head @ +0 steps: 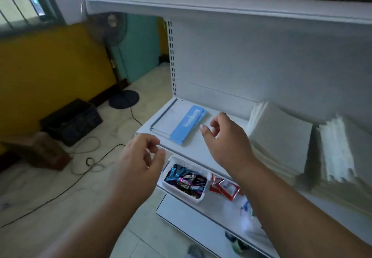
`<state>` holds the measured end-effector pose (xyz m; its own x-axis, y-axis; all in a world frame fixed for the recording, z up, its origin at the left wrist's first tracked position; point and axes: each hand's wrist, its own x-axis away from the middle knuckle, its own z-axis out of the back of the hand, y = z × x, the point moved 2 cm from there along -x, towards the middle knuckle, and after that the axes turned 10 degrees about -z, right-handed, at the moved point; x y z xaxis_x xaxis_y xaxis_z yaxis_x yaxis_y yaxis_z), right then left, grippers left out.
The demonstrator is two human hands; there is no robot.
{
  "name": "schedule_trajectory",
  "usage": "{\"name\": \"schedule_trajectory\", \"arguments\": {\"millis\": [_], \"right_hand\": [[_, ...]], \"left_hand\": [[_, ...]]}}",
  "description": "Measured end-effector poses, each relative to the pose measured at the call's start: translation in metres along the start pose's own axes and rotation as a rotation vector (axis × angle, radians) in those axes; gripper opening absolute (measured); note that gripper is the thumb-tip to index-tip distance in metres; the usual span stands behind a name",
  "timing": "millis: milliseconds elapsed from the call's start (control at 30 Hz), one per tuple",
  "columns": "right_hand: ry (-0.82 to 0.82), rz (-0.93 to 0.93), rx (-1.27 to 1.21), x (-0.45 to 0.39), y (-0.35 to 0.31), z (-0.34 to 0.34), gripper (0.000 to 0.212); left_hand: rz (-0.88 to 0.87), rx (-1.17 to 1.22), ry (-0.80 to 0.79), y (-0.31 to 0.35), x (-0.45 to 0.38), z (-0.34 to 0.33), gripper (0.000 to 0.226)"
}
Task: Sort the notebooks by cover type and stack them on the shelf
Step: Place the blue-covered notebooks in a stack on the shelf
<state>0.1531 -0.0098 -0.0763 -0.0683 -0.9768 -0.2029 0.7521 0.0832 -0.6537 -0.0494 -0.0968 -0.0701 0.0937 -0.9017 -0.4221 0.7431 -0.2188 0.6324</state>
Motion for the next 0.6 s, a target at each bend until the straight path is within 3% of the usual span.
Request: {"name": "schedule_trajectory", "arguments": {"millis": [167,367,533,600], "right_hand": [[-0.06,-0.037,-0.01,-0.055,-0.025,-0.068,0.025],[-0.086,-0.219,0.113,-0.103,-0.037,-0.11,0.033],[-0.095,-0.558,0.356,-0.103,-0.033,-0.145,0.083],[-0.103,-0.675,0.433,-0.093,-0.031,-0.159,0.092]], "left_hand": [[0.055,-0.018,0.026,-0.059,-0.045,0.014,0.015],[0.067,0.026,-0.01,-0.109,-0.099,0.031,0.019],[0.061,0.211,-0.056,-0.157,-0.132,0.031,0.025],[0.032,0.265,-0.122,-0.173,-0.148,0.033,0.023]]}}
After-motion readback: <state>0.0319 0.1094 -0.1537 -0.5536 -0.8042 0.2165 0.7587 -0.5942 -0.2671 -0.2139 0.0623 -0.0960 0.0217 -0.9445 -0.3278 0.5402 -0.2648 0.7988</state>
